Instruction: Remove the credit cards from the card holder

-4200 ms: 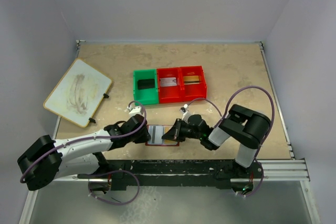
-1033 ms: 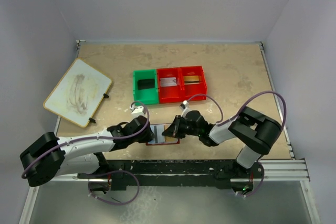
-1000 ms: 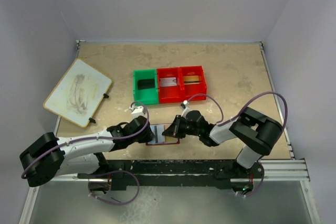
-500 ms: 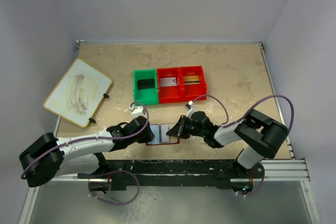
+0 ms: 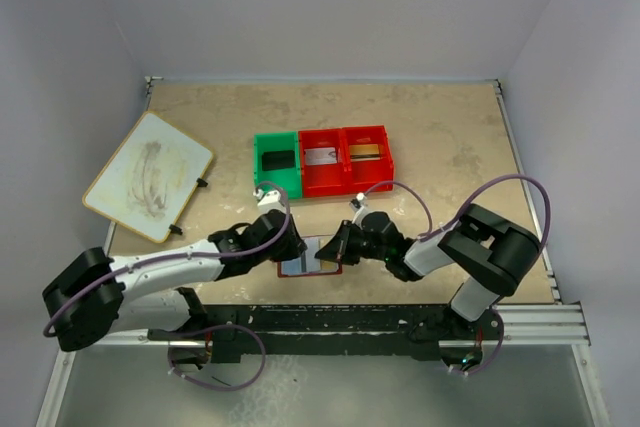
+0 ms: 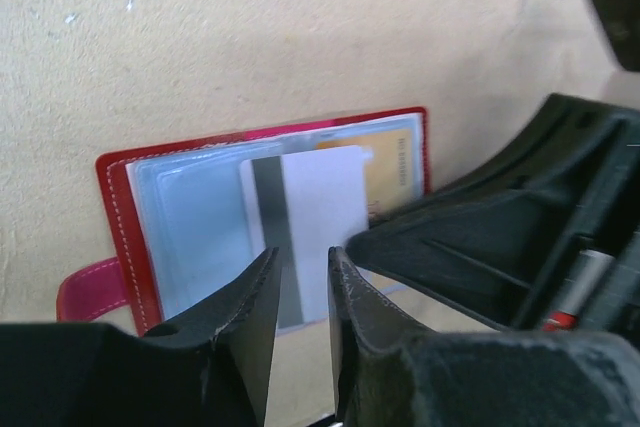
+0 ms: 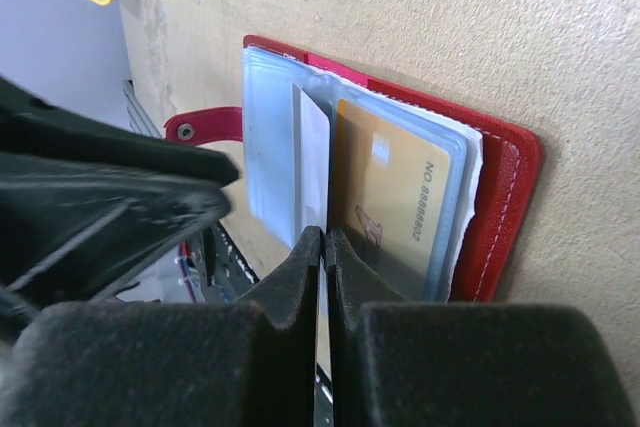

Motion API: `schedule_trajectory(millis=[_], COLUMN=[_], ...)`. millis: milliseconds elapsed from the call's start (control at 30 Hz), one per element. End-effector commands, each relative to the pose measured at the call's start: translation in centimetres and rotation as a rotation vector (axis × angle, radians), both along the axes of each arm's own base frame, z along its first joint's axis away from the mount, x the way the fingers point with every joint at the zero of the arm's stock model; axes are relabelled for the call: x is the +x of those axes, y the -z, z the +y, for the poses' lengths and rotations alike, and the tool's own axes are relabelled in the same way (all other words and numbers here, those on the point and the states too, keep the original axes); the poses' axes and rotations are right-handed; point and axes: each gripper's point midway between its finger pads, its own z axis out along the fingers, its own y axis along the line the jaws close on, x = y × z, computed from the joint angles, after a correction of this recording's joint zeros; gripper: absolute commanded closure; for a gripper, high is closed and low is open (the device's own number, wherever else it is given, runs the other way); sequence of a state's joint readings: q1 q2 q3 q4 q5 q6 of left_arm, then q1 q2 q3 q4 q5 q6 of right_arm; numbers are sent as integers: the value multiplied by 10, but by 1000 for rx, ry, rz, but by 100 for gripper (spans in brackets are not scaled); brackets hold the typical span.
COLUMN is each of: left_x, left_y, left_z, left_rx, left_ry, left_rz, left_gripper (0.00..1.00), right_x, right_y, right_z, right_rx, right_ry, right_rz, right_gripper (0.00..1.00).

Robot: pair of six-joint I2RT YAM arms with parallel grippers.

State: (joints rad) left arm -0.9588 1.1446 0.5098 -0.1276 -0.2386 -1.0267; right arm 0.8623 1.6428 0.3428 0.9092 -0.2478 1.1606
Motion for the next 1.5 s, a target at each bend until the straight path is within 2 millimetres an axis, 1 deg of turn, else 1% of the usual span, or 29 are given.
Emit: schedule_trajectory(millis=[0,133,233,300,400,500,633,700,767,933,1167,1400,1467], left_x=[-4,-12,-15,-18,-21,-23,-23,-23,-23,-22,-21,-19,-19], left_y=[21,38,45,49,54,57,58,57,56,55,54,50,50], left_z=[-4,5,11,14,18,20,20,20,20,23,30,30,31], left_rx=[48,98,121,133,146,152,154,153,151,154,189,183,185], left_ry=[25,30,29,30,32,32,33,34,31,23,7,-2,-3], left_rz=[34,64,75,82,91,95,97,93,91,85,79,68,69], left_gripper=[78,84,86,87,88,89,90,90,90,91,91,91,91], right_x=[-1,-4,-4,-4,-2,-1,3,2,1,1,4,4,4], right_y=[0,-1,-4,-5,-11,-12,-14,-13,-12,-14,-12,-22,-22], right_z=[-3,-5,-3,-1,4,9,14,15,17,14,-3,-10,-13], right_rx=[14,36,47,54,72,75,89,89,92,90,17,-25,-49], right_ry=[4,8,-1,-9,-30,-48,-54,-64,-72,-56,-2,-9,-4], right_rz=[-8,-10,-18,-26,-48,-55,-72,-62,-57,-58,-72,-105,-107], right_gripper=[95,93,93,88,84,80,79,79,81,100,100,100,100])
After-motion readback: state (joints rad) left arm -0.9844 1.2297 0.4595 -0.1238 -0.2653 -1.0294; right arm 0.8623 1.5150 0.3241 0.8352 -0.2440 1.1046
